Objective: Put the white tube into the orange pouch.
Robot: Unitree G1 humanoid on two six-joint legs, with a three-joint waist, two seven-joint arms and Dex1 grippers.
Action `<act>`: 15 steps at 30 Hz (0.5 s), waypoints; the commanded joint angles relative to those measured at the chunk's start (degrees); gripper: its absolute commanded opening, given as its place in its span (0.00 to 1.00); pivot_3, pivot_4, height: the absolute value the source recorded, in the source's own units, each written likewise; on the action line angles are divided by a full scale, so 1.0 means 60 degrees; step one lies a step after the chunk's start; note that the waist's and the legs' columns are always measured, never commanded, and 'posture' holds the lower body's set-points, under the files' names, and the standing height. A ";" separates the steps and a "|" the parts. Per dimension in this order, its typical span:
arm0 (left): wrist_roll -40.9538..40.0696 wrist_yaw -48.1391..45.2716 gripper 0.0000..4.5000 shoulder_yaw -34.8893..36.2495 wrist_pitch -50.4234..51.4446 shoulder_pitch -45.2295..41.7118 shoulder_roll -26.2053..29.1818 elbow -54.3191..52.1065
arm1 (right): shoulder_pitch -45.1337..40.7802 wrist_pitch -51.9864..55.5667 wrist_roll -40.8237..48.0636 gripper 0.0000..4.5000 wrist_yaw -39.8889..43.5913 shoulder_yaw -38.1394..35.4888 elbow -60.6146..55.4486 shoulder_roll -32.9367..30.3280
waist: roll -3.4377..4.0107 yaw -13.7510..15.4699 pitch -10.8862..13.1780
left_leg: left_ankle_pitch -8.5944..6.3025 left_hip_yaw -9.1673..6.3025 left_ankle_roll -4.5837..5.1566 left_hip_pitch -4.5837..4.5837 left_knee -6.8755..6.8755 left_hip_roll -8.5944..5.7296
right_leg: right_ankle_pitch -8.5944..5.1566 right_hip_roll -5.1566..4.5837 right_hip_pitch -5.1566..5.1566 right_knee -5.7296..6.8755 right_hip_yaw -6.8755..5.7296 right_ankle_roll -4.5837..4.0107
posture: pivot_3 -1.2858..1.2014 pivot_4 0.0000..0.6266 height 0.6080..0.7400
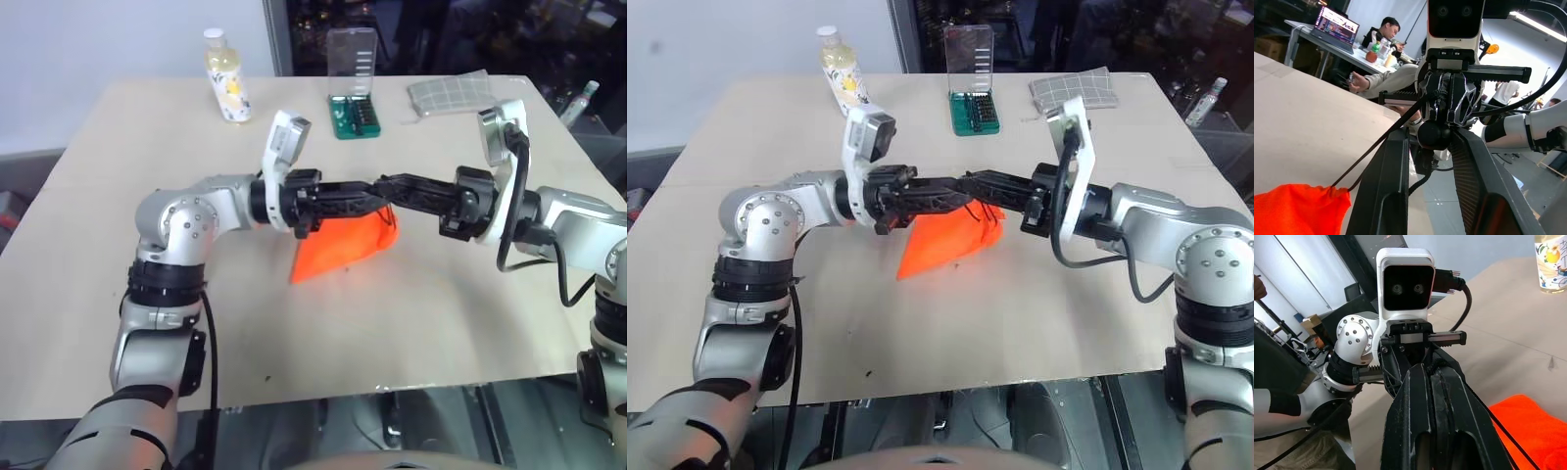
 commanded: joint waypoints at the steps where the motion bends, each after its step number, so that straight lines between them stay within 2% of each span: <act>1: 0.0098 -0.0053 0.28 0.0122 -0.0200 -0.0198 0.0087 -0.0063 | -0.0050 -0.0168 0.0168 0.00 0.0165 -0.0035 -0.0337 -0.0076 | 0.0000 0.0000 0.0000 | 0.0000 0.0000 0.0000 0.0000 0.0000 0.0000 | 0.0000 0.0000 0.0000 0.0000 0.0000 0.0000 | 0.52 0.24 1.00; 4: 0.0104 -0.0027 0.28 0.0132 -0.0169 -0.0201 0.0020 -0.0057 | -0.0063 -0.0170 0.0165 0.00 0.0157 -0.0026 -0.0340 -0.0065 | 0.0000 0.0000 0.0000 | 0.0000 0.0000 0.0000 0.0000 0.0000 0.0000 | 0.0000 0.0000 0.0000 0.0000 0.0000 0.0000 | 0.52 0.24 1.00; 8: 0.0050 0.0060 0.05 0.0189 -0.0090 -0.0237 -0.0060 -0.0009 | -0.0072 -0.0163 0.0177 0.00 0.0156 -0.0022 -0.0361 -0.0077 | 0.0000 0.0000 0.0000 | 0.0000 -0.0001 0.0000 0.0000 0.0000 0.0000 | 0.0000 0.0000 0.0000 0.0000 0.0000 0.0000 | 0.52 0.24 1.00; 13: 0.0027 0.0209 0.05 0.0210 -0.0075 -0.0266 -0.0150 -0.0025 | -0.0046 -0.0166 -0.0179 0.00 0.0279 0.0079 -0.0533 -0.0159 | 0.0000 0.0000 0.0000 | 0.0000 0.0000 0.0000 0.0000 0.0000 0.0000 | 0.0000 0.0000 0.0000 0.0001 0.0000 0.0000 | 0.52 0.24 1.00; 15: -0.0036 0.0315 0.05 0.0259 -0.0005 -0.0273 -0.0199 -0.0002 | -0.0066 -0.0254 -0.0448 0.14 0.0312 0.0091 -0.0570 -0.0139 | 0.0000 -0.0001 0.0000 | 0.0000 -0.0001 0.0000 0.0000 0.0000 0.0000 | 0.0000 0.0000 0.0000 0.0001 0.0000 0.0001 | 0.52 0.24 1.00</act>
